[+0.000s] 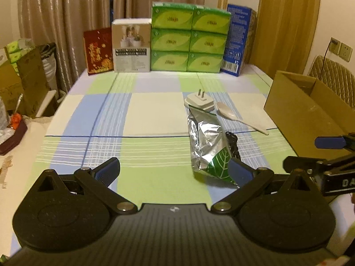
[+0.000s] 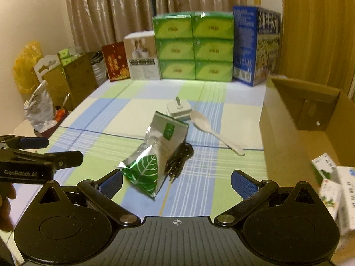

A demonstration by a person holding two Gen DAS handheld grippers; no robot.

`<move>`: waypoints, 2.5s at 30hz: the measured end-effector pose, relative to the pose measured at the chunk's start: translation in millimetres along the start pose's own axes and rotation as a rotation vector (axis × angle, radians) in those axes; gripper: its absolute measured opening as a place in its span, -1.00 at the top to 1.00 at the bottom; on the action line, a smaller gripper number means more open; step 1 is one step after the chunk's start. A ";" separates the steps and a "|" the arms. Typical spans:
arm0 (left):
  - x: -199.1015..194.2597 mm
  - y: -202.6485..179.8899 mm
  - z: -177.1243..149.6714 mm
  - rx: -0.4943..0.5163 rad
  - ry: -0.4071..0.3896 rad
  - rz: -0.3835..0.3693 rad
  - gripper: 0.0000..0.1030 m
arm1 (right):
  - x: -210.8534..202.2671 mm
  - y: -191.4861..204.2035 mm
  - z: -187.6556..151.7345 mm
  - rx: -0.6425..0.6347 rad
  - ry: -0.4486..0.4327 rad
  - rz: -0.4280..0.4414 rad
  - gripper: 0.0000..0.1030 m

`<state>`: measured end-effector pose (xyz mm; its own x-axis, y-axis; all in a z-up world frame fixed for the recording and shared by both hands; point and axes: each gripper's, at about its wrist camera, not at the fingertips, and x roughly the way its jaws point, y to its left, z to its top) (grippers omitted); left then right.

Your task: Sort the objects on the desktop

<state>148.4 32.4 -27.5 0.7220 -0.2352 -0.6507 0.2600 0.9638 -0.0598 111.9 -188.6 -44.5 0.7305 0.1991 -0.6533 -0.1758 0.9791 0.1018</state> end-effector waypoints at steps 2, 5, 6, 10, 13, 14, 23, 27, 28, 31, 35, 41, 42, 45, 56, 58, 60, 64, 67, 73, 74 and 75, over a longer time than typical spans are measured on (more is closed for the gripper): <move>13.8 3.6 1.2 -0.009 0.034 -0.014 -0.97 | 14.4 -3.0 0.3 -0.001 0.014 -0.008 -0.96; 28.6 8.5 4.2 -0.025 0.052 -0.022 -0.97 | 33.1 -9.8 1.5 0.015 0.033 -0.014 -0.96; 33.0 9.7 5.6 -0.026 0.059 -0.023 -0.97 | 39.6 -12.6 2.2 0.025 0.040 -0.017 -0.96; 50.0 10.5 15.3 -0.006 0.067 -0.020 -0.97 | 63.4 -22.8 7.2 0.082 0.073 -0.013 -0.87; 61.1 10.6 21.2 -0.005 0.071 -0.042 -0.97 | 76.9 -25.0 12.3 0.104 0.094 -0.010 -0.51; 65.2 10.8 22.6 -0.008 0.076 -0.051 -0.97 | 80.8 -24.4 13.9 0.106 0.095 -0.009 -0.45; 81.7 18.5 28.6 0.002 0.085 -0.019 -0.97 | 115.2 -23.6 15.6 0.116 0.144 -0.026 -0.17; 81.6 19.6 29.1 -0.013 0.083 -0.022 -0.97 | 120.5 -18.8 13.5 0.063 0.154 -0.030 -0.16; 81.8 18.7 29.0 -0.012 0.083 -0.024 -0.97 | 120.2 -18.1 13.0 0.052 0.153 -0.036 -0.14; 82.7 14.7 29.3 -0.005 0.084 -0.042 -0.97 | 118.5 -20.8 13.3 0.052 0.155 -0.036 0.11; 86.1 7.7 29.3 -0.006 0.084 -0.081 -0.97 | 115.3 -27.6 14.2 0.065 0.171 -0.044 0.72; 96.9 -9.2 31.0 0.027 0.097 -0.131 -0.97 | 105.9 -40.0 13.3 0.099 0.186 -0.072 0.74; 100.1 -12.0 30.9 0.037 0.102 -0.133 -0.97 | 103.7 -43.0 13.3 0.103 0.186 -0.083 0.74; 110.8 -17.3 30.3 0.058 0.122 -0.145 -0.97 | 98.3 -53.0 14.0 0.113 0.179 -0.113 0.74; 152.9 -25.5 28.0 0.058 0.197 -0.171 -0.70 | 101.4 -63.1 14.4 0.118 0.168 -0.095 0.73; 158.0 -25.1 27.3 0.050 0.215 -0.179 -0.49 | 103.0 -64.2 15.1 0.118 0.165 -0.093 0.72; 160.8 -25.6 27.1 0.040 0.227 -0.208 -0.29 | 104.8 -66.3 16.4 0.122 0.149 -0.077 0.62; 157.7 -28.9 28.8 0.055 0.229 -0.220 -0.02 | 111.2 -70.1 20.3 0.127 0.125 -0.073 0.32; 155.2 -26.2 30.4 0.048 0.233 -0.213 0.06 | 116.7 -71.7 22.6 0.113 0.112 -0.065 0.28; 152.2 -21.7 29.3 0.047 0.234 -0.198 0.08 | 127.7 -66.0 25.4 0.047 0.090 -0.063 0.28; 151.7 -21.7 29.3 0.048 0.233 -0.197 0.08 | 129.5 -63.0 24.9 0.024 0.088 -0.065 0.28; 151.4 -22.2 29.2 0.050 0.233 -0.196 0.08 | 130.9 -59.8 23.7 0.001 0.086 -0.069 0.29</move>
<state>270.6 -28.2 -102.6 0.4897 -0.3751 -0.7871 0.4153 0.8941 -0.1678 233.6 -220.1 -118.3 0.6812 0.1271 -0.7210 -0.1267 0.9904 0.0549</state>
